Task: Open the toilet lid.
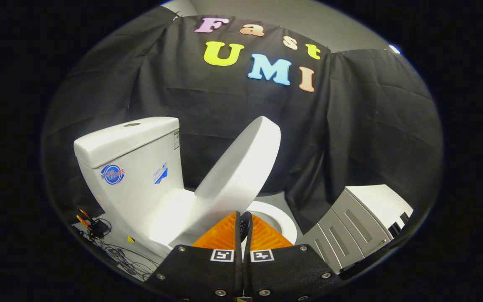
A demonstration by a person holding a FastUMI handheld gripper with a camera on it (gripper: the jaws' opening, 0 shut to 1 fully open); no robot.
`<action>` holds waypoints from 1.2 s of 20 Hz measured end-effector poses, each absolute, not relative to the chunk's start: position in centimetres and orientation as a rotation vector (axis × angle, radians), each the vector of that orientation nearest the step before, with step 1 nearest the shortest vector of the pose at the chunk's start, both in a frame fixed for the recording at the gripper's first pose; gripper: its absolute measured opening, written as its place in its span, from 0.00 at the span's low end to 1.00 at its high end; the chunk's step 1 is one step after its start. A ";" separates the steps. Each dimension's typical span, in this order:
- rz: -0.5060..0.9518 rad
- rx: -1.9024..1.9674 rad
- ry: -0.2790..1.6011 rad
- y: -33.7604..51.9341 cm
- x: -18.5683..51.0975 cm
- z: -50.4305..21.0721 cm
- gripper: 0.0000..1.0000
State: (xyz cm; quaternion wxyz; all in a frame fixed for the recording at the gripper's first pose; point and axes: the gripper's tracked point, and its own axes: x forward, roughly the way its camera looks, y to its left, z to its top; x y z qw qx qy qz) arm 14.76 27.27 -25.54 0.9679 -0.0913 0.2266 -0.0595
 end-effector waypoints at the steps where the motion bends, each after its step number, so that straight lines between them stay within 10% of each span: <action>1: -0.119 -0.189 0.453 27.6 14.8 -25.2 0.00; 24: 0.034 -0.324 0.335 36.9 16.2 -21.8 0.00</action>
